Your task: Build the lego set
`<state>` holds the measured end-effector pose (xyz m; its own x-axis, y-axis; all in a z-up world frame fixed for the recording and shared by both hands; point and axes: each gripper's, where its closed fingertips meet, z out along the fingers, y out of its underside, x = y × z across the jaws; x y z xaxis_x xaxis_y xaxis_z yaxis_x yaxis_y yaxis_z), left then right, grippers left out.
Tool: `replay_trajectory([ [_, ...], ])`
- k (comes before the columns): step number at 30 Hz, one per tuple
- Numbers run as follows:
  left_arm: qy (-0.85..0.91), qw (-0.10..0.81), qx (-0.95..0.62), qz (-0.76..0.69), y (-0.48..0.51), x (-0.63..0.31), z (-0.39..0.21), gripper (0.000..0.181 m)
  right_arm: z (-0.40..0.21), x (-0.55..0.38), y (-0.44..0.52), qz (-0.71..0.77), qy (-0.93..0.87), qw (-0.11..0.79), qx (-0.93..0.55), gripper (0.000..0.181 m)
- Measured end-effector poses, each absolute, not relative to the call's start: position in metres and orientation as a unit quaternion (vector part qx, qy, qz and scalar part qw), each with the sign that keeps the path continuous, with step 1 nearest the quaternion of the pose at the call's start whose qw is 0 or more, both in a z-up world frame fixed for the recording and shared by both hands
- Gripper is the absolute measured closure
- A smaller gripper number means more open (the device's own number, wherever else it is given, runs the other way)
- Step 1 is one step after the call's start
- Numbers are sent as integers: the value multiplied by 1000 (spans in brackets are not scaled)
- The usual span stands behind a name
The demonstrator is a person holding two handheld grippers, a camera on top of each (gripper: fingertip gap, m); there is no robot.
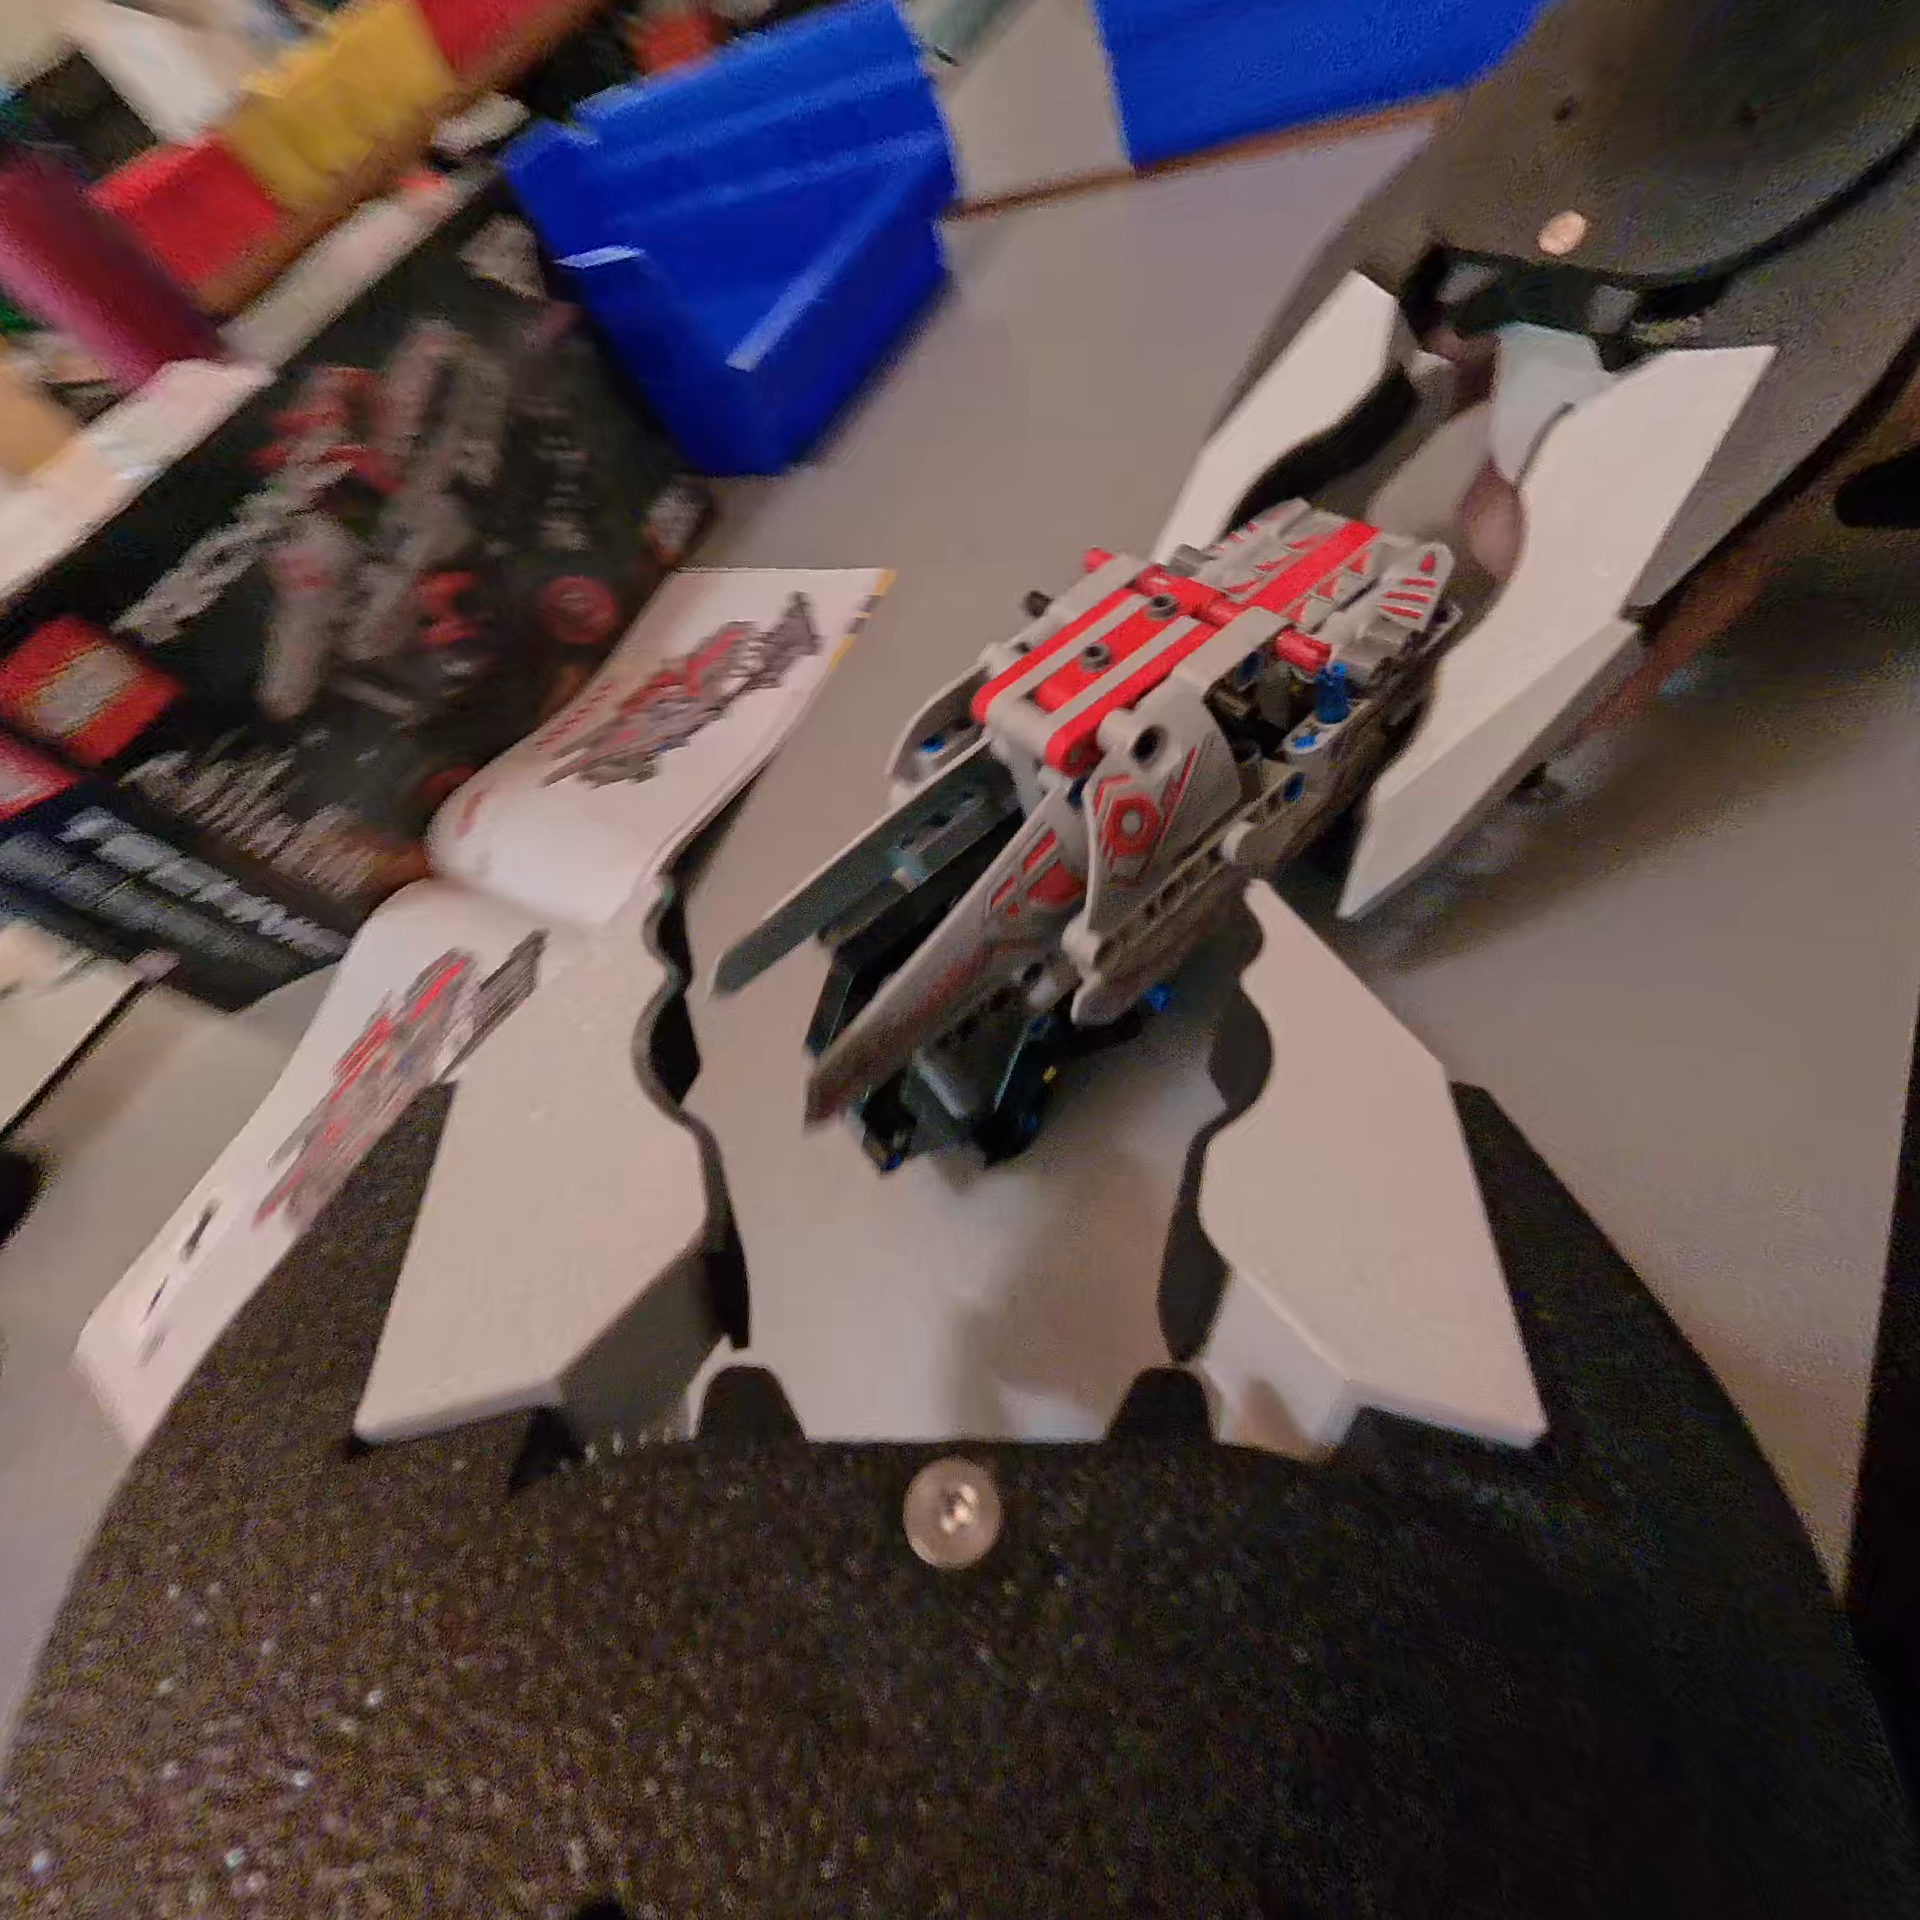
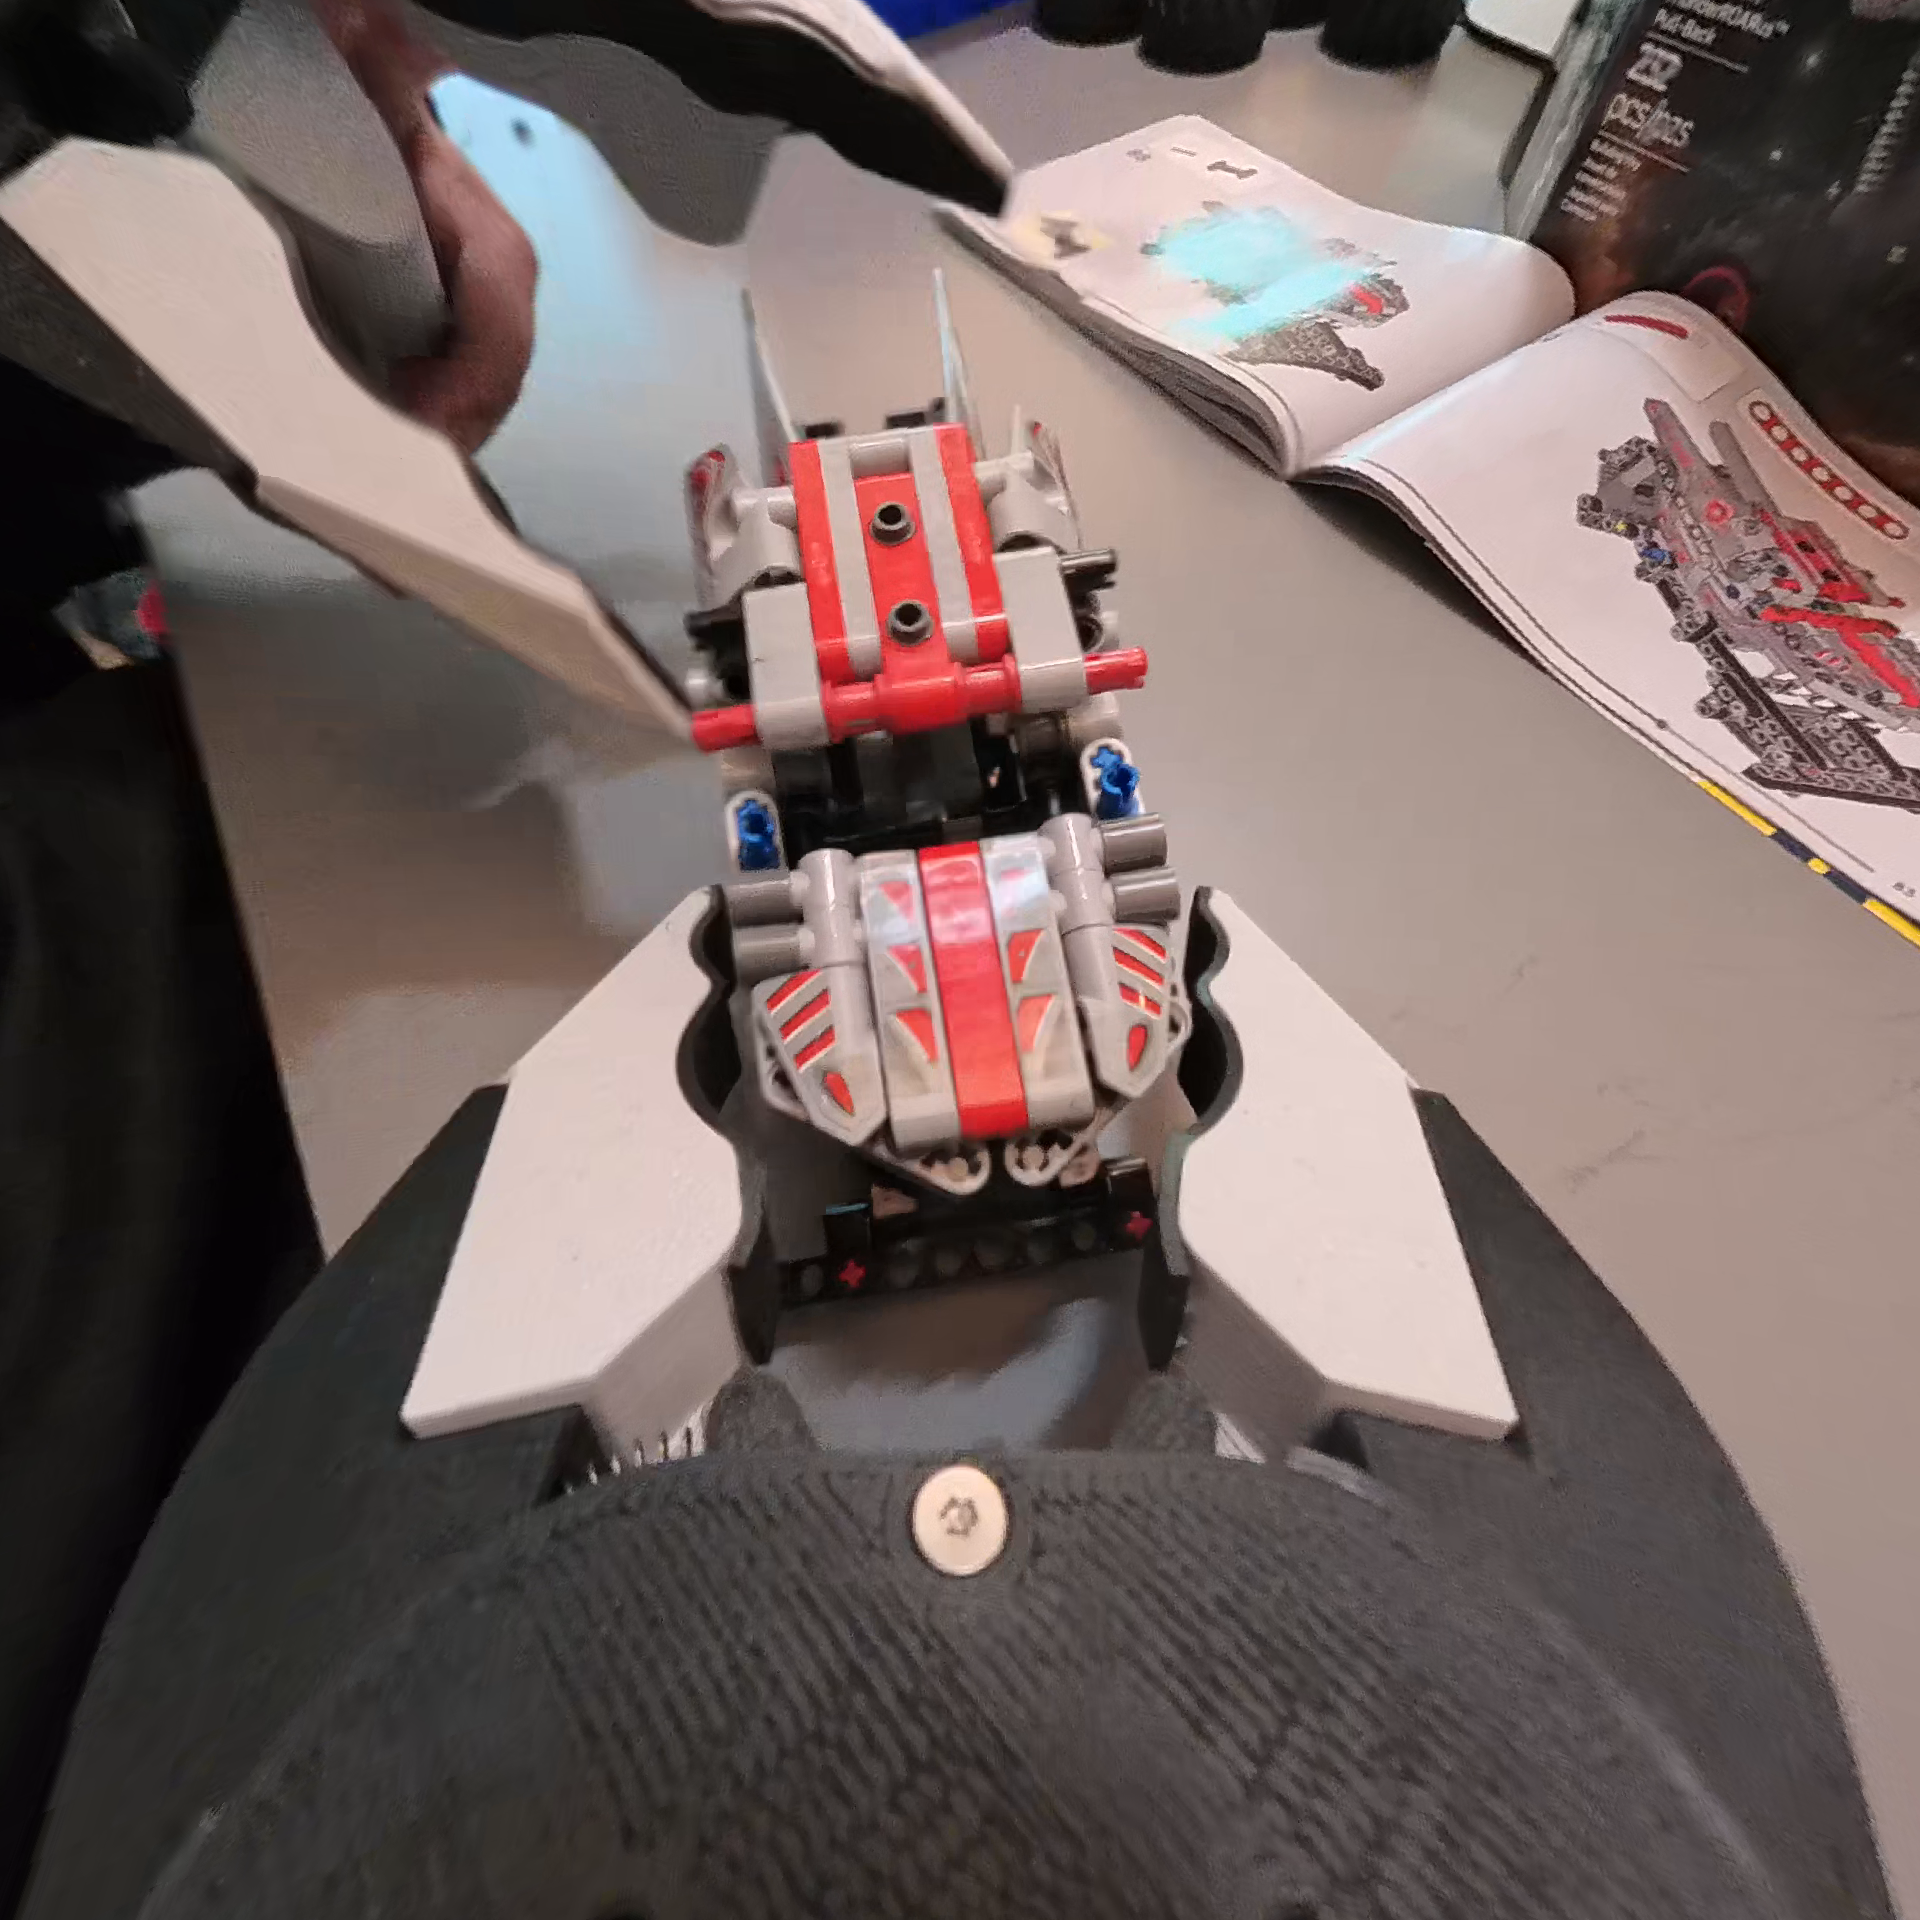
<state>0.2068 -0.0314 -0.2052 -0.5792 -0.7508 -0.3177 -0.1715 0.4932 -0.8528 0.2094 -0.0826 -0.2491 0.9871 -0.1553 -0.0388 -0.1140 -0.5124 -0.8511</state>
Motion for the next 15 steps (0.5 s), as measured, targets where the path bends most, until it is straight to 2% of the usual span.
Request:
replay_trajectory([
  [2,751,370,-328,-437,-23,187,-197,104,-239,208,-90,-11,70,502,-862,90],
  [4,756,326,-338,-457,-33,164,-207,132,-224,213,-99,-5,74,518,-852,88],
  [7,785,250,-339,-453,-56,147,-226,158,-227,216,-99,9,51,491,-870,83],
  [8,779,243,-345,-464,-61,151,-226,163,-234,215,-97,16,40,470,-882,84],
  [10,772,220,-357,-477,-70,159,-230,171,-244,205,-92,45,13,443,-895,103],
  [11,773,199,-368,-476,-74,163,-235,169,-243,200,-88,49,4,447,-893,107],
  [12,774,174,-378,-477,-78,166,-240,162,-242,200,-85,43,3,453,-890,107],
  [15,760,138,-400,-494,-82,174,-241,170,-242,201,-82,39,39,460,-886,108],
])
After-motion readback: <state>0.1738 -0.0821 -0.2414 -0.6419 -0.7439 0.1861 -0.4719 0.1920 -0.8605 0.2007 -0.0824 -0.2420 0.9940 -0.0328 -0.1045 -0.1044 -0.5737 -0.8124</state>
